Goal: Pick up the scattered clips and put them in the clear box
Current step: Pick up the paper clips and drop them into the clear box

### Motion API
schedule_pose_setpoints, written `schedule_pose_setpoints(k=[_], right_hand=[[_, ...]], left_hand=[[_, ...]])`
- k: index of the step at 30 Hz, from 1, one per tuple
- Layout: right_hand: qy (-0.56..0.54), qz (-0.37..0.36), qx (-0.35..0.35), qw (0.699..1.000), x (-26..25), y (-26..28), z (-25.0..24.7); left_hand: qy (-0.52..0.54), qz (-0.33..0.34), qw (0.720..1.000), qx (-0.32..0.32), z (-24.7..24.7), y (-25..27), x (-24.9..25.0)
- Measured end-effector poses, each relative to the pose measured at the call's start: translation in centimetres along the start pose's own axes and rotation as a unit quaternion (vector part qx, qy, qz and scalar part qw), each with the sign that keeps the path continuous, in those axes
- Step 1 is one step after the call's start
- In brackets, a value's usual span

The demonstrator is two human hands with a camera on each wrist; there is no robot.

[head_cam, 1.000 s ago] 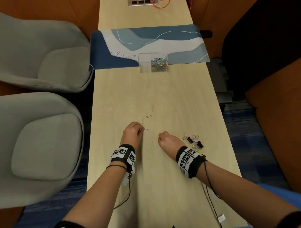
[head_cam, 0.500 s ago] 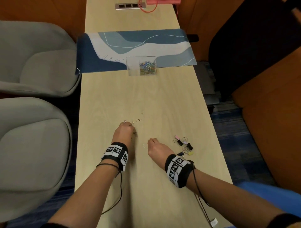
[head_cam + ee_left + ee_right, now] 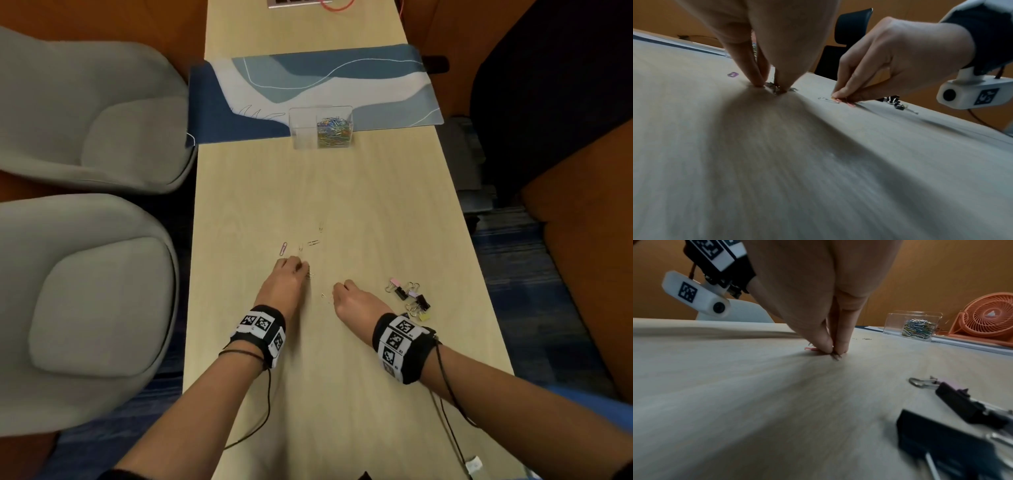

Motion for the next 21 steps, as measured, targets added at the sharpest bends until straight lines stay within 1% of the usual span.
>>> schedule_pose_setpoints(k=[1, 4, 6, 9, 13, 15, 16, 17, 18, 19, 21], right_hand=[[-0.010, -0.007, 0.002, 1.000, 0.1, -0.2, -0.4], [-0.052, -0.035, -0.053, 0.997, -0.1, -0.4, -0.5], [-0.059, -0.043, -0.057, 0.996, -0.1, -0.8, -1.0], [-0.059, -0.029, -0.063, 0.996, -0.1, -1.7, -1.6], [-0.061, -0.017, -0.072, 0.995, 0.8, -2.7, -2.0], [-0.085, 0.001, -0.055, 0.995, 2.1, -3.3, -1.9], [-0.114, 0.024, -0.040, 0.992, 3.1, -3.6, -1.7], [-0.162, 0.058, -0.017, 0.985, 4.4, -3.9, -1.5], [-0.229, 0.102, 0.010, 0.968, 6.0, -3.9, -1.4], [-0.304, 0.151, 0.040, 0.940, 7.7, -3.8, -1.1], [-0.452, 0.235, 0.090, 0.856, 11.0, -3.0, -0.4]], left_hand=[[0.006, 0.000, 1.000, -0.002, -0.1, -0.3, -0.2], [0.035, -0.012, 0.999, -0.009, -0.8, -1.1, -0.4], [0.051, -0.024, 0.998, -0.007, -1.5, -1.7, -0.3], [0.056, -0.037, 0.998, -0.013, -2.0, -2.4, -0.1], [0.065, -0.076, 0.995, -0.018, -2.3, -3.1, -0.5], [0.074, -0.092, 0.993, -0.026, -2.3, -3.4, -0.8], [0.087, -0.103, 0.991, -0.024, -2.4, -3.5, -1.0], [0.102, -0.115, 0.988, -0.020, -2.4, -3.5, -1.3], [0.118, -0.127, 0.985, -0.016, -2.5, -3.5, -1.7], [0.138, -0.139, 0.981, -0.007, -2.6, -3.4, -2.0], [0.190, -0.154, 0.969, 0.011, -2.6, -3.3, -2.8]])
Point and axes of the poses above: each hand's wrist, its own y-axis away from the middle knuckle, its own z-axis out of the palm, x = y × z, the point moved 8 cm from there along -y, towards the middle knuckle
